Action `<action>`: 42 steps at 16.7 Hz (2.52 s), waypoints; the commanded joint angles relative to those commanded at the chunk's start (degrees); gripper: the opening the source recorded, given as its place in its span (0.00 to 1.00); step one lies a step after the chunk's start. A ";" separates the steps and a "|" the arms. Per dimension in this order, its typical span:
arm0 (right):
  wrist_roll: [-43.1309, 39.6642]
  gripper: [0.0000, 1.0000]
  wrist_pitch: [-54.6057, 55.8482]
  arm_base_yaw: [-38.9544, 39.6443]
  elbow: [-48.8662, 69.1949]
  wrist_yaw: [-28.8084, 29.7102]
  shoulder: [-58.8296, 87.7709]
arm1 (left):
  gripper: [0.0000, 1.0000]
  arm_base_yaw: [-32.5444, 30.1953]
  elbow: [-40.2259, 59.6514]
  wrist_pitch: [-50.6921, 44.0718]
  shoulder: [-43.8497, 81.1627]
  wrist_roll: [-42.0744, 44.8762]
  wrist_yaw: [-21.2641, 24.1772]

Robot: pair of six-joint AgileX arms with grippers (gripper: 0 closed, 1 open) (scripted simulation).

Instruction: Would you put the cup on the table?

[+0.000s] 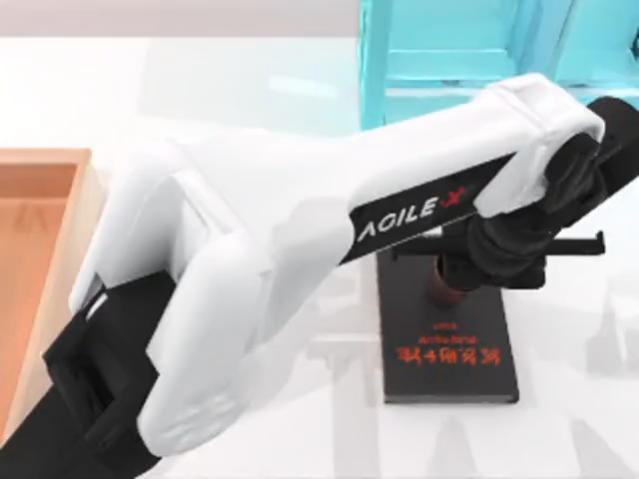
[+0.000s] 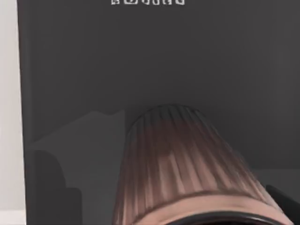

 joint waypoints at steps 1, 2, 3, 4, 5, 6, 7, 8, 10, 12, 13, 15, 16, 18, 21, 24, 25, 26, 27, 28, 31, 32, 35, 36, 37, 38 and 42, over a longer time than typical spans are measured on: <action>0.00 1.00 0.00 0.00 0.00 0.00 0.00 | 0.00 0.00 0.00 0.00 0.00 0.00 0.00; 0.00 1.00 0.00 0.00 0.00 0.00 0.00 | 0.00 -0.22 0.01 -0.02 -0.15 0.04 0.00; 0.00 1.00 0.00 0.00 0.00 0.00 0.00 | 0.00 -0.26 0.20 -0.17 -0.12 0.06 -0.02; 0.00 1.00 0.00 0.00 0.00 0.00 0.00 | 0.00 -0.33 0.97 -0.82 0.00 0.08 -0.07; 0.00 1.00 0.00 0.00 0.00 0.00 0.00 | 0.00 -0.29 2.29 -1.93 0.25 0.01 -0.10; 0.00 1.00 0.00 0.00 0.00 0.00 0.00 | 0.00 -0.22 3.98 -3.39 0.57 -0.10 -0.09; 0.00 1.00 0.00 0.00 0.00 0.00 0.00 | 0.00 -0.20 5.89 -5.06 0.88 -0.17 -0.07; 0.00 1.00 0.00 0.00 0.00 0.00 0.00 | 0.00 -0.22 7.98 -6.83 1.17 -0.18 -0.04; 0.00 1.00 0.00 0.00 0.00 0.00 0.00 | 0.00 -0.26 11.99 -10.23 1.64 -0.13 -0.02; 0.00 1.00 0.00 0.00 0.00 0.00 0.00 | 0.00 -0.29 14.79 -12.67 1.95 -0.04 0.01; 0.00 1.00 0.00 0.00 0.00 0.00 0.00 | 0.00 -0.29 15.33 -13.20 2.01 -0.02 0.02; 0.00 1.00 0.00 0.00 0.00 0.00 0.00 | 0.00 -0.29 15.38 -13.24 2.02 -0.02 0.02; 0.00 1.00 0.00 0.00 0.00 0.00 0.00 | 0.00 -0.24 15.26 -13.11 1.96 0.03 0.01; 0.00 1.00 0.00 0.00 0.00 0.00 0.00 | 0.00 0.63 14.45 -12.80 1.09 0.78 0.75; 0.00 1.00 0.00 0.00 0.00 0.00 0.00 | 0.00 5.48 9.01 -11.96 -4.16 4.68 4.07; 0.00 1.00 0.00 0.00 0.00 0.00 0.00 | 0.00 10.83 -1.73 -11.48 -11.88 8.71 7.33; 0.00 1.00 0.00 0.00 0.00 0.00 0.00 | 0.00 12.37 -5.99 -11.30 -14.66 10.11 8.27; 0.00 1.00 0.00 0.00 0.00 0.00 0.00 | 0.00 13.93 -10.08 -11.10 -17.37 11.64 9.18; 0.00 1.00 0.00 0.00 0.00 0.00 0.00 | 0.00 15.61 -13.85 -10.91 -19.99 13.35 10.09; 0.00 1.00 0.00 0.00 0.00 0.00 0.00 | 0.00 17.38 -17.09 -10.71 -22.33 15.21 11.04; 0.00 1.00 0.00 0.00 0.00 0.00 0.00 | 0.00 22.04 -23.05 -10.31 -27.68 19.86 13.76; 0.00 1.00 0.00 0.00 0.00 0.00 0.00 | 0.00 22.80 -23.83 -10.29 -28.47 20.64 14.32; 0.00 1.00 0.00 0.00 0.00 0.00 0.00 | 0.00 22.96 -23.99 -10.29 -28.64 20.81 14.45; 0.00 1.00 0.00 0.00 0.00 0.00 0.00 | 0.00 22.72 -23.83 -10.38 -28.33 20.84 14.24; 0.00 1.00 0.00 0.00 0.00 0.00 0.00 | 0.00 22.72 -23.97 -10.20 -28.34 20.86 14.24; 0.00 1.00 0.00 0.00 0.00 0.00 0.00 | 0.00 22.76 -24.58 -9.49 -28.37 20.92 14.27; 0.00 1.00 0.00 0.00 0.00 0.00 0.00 | 0.00 23.33 -30.52 -3.24 -28.23 21.25 14.37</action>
